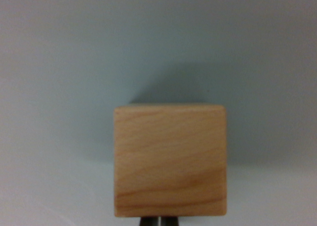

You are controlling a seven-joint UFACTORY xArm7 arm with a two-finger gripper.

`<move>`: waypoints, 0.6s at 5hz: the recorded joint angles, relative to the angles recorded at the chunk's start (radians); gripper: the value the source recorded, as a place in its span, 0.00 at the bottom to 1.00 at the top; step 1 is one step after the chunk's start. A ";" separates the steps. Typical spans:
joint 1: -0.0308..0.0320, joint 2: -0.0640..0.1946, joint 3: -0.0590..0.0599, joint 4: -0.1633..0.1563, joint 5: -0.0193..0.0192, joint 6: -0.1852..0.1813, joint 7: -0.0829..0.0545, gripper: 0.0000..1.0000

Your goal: Push wooden cube

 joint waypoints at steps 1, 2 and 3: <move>0.0000 0.000 0.000 0.000 0.0000 0.000 0.000 1.00; -0.0001 0.008 -0.001 0.012 -0.0010 0.004 0.000 1.00; -0.0001 0.008 -0.001 0.012 -0.0010 0.004 0.000 1.00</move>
